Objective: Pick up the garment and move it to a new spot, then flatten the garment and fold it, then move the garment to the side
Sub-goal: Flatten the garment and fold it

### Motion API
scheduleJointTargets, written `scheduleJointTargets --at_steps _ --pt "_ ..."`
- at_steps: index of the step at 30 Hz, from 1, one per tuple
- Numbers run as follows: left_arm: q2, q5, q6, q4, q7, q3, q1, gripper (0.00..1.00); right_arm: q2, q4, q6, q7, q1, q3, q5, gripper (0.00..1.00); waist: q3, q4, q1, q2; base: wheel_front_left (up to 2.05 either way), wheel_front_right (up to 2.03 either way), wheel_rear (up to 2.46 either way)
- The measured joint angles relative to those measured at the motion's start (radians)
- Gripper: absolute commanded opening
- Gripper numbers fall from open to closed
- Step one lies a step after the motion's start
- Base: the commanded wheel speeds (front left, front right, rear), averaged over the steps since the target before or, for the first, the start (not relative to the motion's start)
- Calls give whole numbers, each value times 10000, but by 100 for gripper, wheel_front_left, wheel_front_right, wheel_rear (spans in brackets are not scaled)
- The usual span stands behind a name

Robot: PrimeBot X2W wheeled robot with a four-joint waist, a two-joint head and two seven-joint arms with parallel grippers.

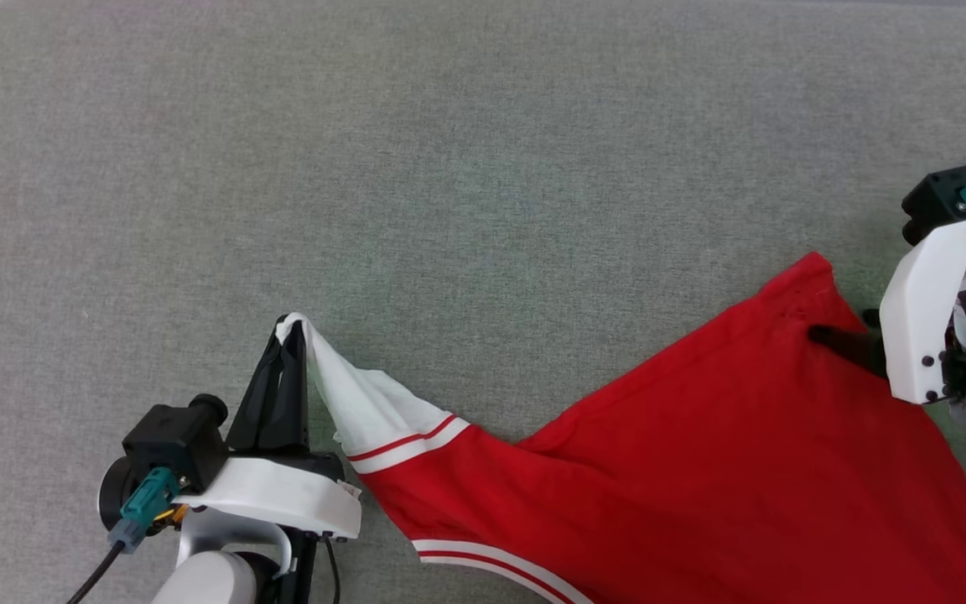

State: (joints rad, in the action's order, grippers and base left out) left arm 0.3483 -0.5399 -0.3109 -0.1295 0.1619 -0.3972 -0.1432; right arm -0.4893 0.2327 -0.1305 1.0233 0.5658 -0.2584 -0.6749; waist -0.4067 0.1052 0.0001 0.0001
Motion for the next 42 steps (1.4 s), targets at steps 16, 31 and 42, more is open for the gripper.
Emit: scheduleJointTargets --at_steps 16,31,42 --pt "117 -253 219 662 -6 50 -124 0 -349 224 10 -765 300 -953 -629 0 553 38 0 0 0 0 0" --pt "884 -568 1601 2763 -886 332 -3247 0 109 1599 -4 -3411 768 -422 267 0 3075 -609 -1 0 0 0 0" --pt "579 -474 2399 5919 -1085 240 -7046 0 320 2514 -4 -4711 2715 -263 529 0 3650 -1406 -3 0 0 0 0"
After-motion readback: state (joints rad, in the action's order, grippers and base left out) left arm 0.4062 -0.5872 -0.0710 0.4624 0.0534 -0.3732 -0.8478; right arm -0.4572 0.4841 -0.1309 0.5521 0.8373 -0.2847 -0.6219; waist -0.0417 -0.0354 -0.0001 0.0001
